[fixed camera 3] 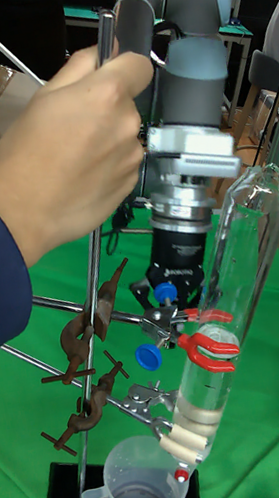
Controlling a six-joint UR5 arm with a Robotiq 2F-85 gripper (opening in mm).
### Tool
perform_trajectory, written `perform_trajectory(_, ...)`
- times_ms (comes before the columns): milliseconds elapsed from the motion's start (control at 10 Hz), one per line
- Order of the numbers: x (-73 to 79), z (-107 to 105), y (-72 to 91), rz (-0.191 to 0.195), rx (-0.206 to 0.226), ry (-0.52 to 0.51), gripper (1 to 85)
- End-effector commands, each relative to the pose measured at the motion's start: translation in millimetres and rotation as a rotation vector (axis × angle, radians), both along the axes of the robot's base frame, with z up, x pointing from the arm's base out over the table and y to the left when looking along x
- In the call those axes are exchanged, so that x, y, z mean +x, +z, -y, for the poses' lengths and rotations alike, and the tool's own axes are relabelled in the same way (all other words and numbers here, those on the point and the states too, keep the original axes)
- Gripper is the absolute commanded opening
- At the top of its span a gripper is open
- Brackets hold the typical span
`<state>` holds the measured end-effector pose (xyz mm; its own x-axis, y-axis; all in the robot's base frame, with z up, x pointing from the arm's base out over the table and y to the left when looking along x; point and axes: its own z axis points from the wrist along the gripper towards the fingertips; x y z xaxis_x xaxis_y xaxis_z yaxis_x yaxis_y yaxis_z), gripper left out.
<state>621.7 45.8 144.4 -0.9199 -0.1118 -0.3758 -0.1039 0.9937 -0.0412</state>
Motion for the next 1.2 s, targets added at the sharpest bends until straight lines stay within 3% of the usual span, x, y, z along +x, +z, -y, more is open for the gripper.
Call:
perform_trajectory(0,-27.7,14.4,20.4,-0.107,0.083,-0.075,1.3)
perform_trajectory(300,-46.4,20.1,18.3,-0.182,0.091,-0.137,1.3)
perform_trajectory(500,-82.4,20.9,15.0,-0.316,0.089,-0.185,1.3)
perform_trajectory(700,-103.1,24.9,18.1,-0.376,0.077,-0.215,1.3)
perform_trajectory(900,-108.2,30.4,19.4,-0.385,0.062,-0.242,1.3)
perform_trajectory(1100,-110.9,26.6,19.5,-0.398,0.082,-0.273,1.3)
